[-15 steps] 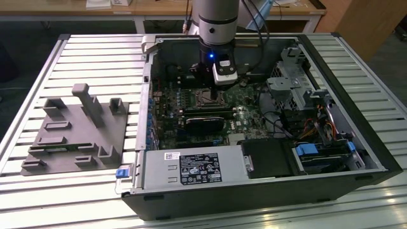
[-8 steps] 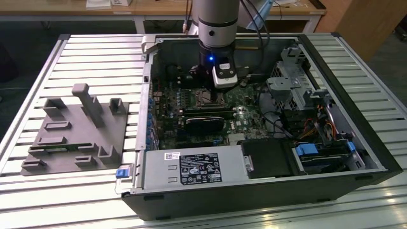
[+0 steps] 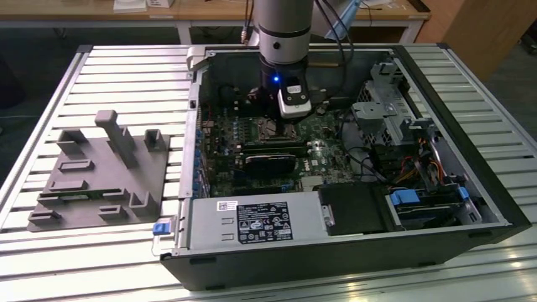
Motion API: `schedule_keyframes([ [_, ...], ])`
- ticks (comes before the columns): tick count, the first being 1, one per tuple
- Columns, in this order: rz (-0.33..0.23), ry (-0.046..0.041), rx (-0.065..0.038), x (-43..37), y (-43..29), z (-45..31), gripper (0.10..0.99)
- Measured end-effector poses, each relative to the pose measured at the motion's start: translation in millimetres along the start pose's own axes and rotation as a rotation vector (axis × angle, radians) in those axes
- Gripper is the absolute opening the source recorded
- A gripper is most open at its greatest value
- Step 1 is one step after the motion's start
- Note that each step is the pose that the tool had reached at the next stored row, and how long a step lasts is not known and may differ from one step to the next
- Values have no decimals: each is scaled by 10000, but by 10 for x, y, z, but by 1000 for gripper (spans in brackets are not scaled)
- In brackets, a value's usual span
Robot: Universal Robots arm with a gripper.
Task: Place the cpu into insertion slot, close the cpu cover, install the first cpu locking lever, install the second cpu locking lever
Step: 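Install the second cpu locking lever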
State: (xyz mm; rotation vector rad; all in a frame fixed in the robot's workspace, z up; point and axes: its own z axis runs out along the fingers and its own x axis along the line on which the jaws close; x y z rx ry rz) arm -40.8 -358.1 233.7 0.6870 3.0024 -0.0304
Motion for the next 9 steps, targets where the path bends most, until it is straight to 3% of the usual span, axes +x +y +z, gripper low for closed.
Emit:
schedule_keyframes([
  [9,4,27,-61,43,-27,24,106],
])
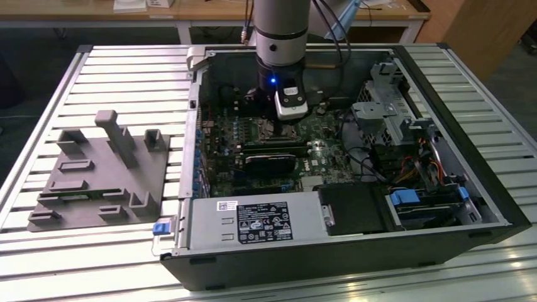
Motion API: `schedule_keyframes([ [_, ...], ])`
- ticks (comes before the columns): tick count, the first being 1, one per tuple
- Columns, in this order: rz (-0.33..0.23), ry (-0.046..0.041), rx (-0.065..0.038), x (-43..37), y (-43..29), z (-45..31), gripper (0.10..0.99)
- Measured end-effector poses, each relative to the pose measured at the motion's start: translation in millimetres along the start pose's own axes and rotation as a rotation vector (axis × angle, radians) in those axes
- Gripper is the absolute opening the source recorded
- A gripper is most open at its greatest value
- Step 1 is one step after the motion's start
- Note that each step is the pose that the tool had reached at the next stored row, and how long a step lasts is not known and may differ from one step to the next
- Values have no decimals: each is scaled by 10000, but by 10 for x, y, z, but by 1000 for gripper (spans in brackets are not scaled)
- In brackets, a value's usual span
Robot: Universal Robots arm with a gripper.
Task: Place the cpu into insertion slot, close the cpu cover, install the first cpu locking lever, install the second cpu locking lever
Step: 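Install the second cpu locking lever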
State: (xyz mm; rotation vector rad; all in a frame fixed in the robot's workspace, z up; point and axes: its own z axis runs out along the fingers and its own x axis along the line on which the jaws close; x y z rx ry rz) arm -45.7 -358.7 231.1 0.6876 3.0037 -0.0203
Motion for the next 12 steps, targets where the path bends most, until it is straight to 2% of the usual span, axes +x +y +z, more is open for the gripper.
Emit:
schedule_keyframes([
  [12,1,11,-18,32,-37,17,106],
])
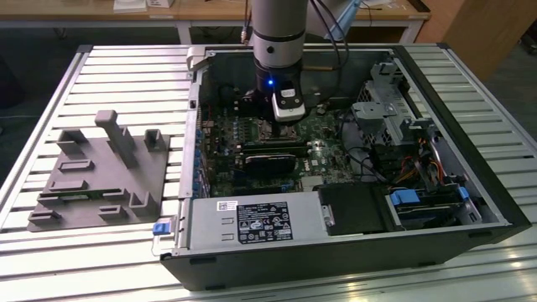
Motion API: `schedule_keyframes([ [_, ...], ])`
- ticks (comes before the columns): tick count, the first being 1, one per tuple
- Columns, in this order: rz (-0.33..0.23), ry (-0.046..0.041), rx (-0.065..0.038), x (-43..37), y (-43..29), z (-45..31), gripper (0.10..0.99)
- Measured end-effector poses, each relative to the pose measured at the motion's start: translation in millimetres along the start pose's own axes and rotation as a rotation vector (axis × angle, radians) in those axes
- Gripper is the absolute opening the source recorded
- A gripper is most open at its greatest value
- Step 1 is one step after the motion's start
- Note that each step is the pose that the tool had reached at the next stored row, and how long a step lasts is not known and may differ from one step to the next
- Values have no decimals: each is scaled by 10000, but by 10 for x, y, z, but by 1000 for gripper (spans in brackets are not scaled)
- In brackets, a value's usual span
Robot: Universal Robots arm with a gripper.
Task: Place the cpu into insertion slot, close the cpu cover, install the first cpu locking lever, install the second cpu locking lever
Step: 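Install the second cpu locking lever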
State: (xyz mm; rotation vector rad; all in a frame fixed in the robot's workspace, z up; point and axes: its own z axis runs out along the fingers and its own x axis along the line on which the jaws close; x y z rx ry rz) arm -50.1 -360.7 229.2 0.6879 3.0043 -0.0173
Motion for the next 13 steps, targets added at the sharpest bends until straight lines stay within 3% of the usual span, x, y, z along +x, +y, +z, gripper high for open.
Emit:
schedule_keyframes([
  [3,1,9,-18,18,-24,5,106],
  [8,8,68,-141,41,-82,20,106],
  [13,29,231,-478,51,-128,52,106],
])
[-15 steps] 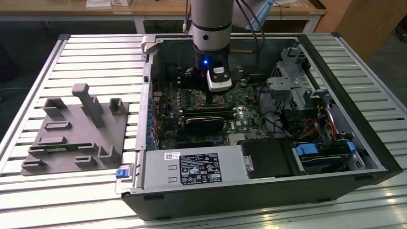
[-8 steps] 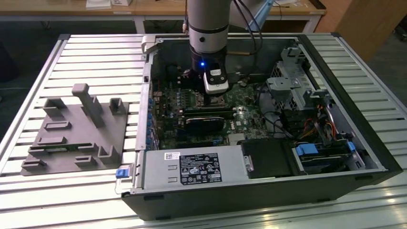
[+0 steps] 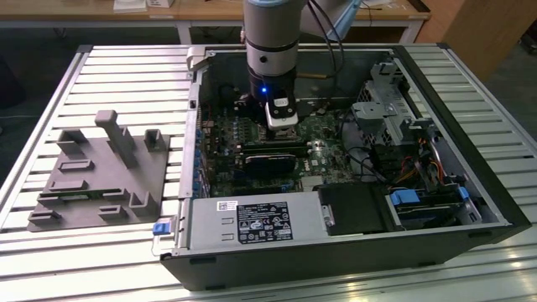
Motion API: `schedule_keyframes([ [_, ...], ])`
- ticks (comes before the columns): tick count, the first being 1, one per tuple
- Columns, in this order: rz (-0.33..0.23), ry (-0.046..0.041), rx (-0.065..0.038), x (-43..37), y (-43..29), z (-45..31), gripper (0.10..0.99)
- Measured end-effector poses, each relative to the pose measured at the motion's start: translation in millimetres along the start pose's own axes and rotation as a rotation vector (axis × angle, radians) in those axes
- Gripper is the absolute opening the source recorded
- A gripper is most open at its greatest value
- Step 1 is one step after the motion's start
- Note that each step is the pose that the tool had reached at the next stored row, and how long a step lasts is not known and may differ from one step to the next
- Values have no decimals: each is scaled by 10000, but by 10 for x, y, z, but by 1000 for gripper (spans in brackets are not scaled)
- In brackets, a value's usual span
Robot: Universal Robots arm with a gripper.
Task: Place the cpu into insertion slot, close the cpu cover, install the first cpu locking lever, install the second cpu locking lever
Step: 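Install the second cpu locking lever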
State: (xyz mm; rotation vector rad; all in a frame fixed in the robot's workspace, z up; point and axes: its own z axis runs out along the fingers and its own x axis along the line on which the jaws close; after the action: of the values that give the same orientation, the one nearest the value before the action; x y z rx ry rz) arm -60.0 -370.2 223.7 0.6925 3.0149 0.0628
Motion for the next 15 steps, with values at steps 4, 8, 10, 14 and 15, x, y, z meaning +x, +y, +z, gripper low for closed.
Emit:
schedule_keyframes([
  [4,13,137,-283,4,-30,25,106],
  [8,26,263,-542,7,-83,50,106],
  [10,33,319,-658,3,-110,61,106],
  [14,47,430,-892,-2,-163,84,106],
  [15,51,459,-950,0,-174,89,106],
])
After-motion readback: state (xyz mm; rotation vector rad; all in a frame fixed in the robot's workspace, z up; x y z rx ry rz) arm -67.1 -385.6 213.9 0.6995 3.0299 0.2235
